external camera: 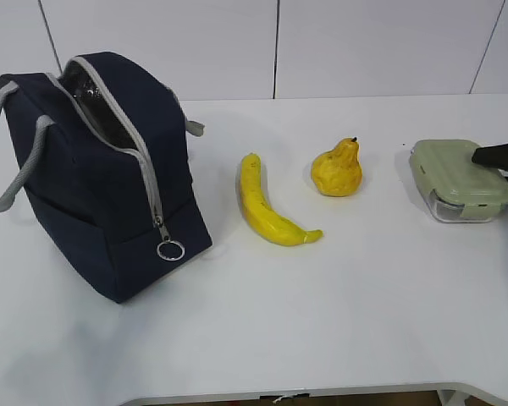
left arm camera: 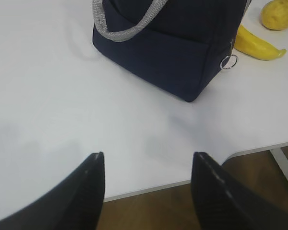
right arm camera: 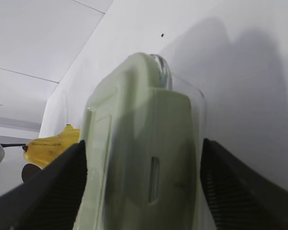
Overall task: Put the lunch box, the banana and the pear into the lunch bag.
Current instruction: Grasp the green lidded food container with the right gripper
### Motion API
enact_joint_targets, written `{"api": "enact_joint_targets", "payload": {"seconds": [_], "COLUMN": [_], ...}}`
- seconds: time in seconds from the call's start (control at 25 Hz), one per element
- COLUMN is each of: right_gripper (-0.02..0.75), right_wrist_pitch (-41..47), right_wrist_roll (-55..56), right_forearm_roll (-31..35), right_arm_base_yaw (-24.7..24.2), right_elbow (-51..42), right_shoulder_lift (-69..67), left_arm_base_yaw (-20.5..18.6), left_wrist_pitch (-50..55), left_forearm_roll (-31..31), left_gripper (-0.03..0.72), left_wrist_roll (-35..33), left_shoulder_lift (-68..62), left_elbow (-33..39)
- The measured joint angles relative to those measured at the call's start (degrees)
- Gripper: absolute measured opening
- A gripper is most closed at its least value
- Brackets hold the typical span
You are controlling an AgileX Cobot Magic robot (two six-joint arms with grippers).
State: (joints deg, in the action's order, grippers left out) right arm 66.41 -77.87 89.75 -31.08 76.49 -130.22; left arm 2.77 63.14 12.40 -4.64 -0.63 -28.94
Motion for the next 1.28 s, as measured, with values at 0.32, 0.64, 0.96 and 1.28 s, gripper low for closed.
{"api": "enact_joint_targets", "payload": {"seconds": [0.32,0.64,0.96,1.28], "right_gripper": [0.487,0.415,0.393,0.387], "right_wrist_pitch": [0.11,0.44,0.44,0.44], "right_wrist_roll": [0.00,0.00,0.00,0.00], "right_forearm_roll": [-2.34,-2.34,-2.24,-2.24], "right_arm_base_yaw": [0.00,0.00,0.00,0.00], "right_elbow": [0.04,0.04,0.04,0.04], "right_shoulder_lift": [0.00,0.00,0.00,0.00], "left_arm_base_yaw": [0.00,0.00,0.00,0.00], "left_wrist_pitch": [0.00,0.00,0.00,0.00], "left_forearm_roll": [0.00,0.00,0.00,0.00], "left_gripper": [0.414,0.414,0.414,0.414], "left_wrist_roll": [0.00,0.00,0.00,0.00], "left_shoulder_lift": [0.00,0.00,0.00,0.00], "left_elbow": [0.00,0.00,0.00,0.00]}}
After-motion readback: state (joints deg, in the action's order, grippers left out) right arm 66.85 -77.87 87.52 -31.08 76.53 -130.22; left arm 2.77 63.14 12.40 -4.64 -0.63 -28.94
